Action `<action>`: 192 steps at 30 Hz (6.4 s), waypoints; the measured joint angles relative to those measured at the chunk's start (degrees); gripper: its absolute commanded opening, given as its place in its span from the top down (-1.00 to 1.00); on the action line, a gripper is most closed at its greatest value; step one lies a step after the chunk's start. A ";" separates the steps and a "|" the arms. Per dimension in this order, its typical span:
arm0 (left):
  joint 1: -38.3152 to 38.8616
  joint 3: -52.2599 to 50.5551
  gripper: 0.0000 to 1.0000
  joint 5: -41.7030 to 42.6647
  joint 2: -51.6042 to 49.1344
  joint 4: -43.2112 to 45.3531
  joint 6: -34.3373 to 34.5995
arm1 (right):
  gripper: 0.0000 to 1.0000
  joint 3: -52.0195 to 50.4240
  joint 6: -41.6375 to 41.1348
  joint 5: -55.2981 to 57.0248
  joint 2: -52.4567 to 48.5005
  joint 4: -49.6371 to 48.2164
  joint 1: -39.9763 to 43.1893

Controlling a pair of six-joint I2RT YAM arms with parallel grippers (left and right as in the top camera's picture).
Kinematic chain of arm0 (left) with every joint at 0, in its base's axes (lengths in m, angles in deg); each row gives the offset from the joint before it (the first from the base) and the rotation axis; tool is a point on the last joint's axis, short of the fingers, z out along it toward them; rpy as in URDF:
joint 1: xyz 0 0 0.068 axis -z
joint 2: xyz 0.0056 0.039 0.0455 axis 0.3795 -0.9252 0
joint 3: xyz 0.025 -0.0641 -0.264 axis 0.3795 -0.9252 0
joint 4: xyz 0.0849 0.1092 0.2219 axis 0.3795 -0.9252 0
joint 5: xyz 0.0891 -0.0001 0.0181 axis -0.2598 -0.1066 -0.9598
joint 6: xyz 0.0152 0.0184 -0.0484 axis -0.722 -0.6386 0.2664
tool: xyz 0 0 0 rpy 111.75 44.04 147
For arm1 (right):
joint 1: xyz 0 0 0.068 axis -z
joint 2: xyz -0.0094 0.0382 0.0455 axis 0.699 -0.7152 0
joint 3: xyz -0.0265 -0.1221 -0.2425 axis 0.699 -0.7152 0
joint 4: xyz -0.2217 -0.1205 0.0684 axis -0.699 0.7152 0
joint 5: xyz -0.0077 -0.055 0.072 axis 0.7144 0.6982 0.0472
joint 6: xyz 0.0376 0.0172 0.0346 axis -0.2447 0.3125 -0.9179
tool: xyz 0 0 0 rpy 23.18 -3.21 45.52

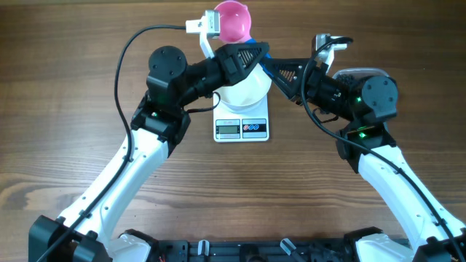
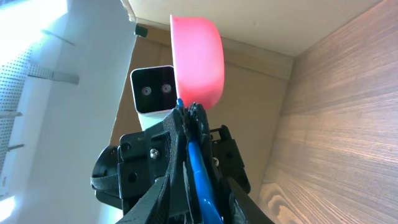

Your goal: Scoop item into bowl and weigh 150g on scale

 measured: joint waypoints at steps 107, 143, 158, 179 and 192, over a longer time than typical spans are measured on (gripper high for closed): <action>13.86 -2.89 0.92 -33.03 -10.43 -44.83 -40.13 | 0.91 26.80 55.32 43.80 4.15 77.13 11.87; 15.52 -2.89 0.92 -41.38 -21.11 -37.90 -38.38 | 0.91 26.80 55.32 43.98 4.15 77.15 11.87; 15.52 -2.89 0.92 -42.66 -21.40 -37.53 -38.38 | 0.91 26.80 55.32 43.98 4.15 77.15 11.87; 15.78 -2.34 0.92 -43.15 -22.71 -38.03 -38.34 | 0.91 26.80 55.32 44.00 4.15 77.37 11.87; 15.78 -1.51 0.92 -43.25 -22.99 -39.69 -38.18 | 0.91 26.80 55.32 44.00 4.15 78.01 11.87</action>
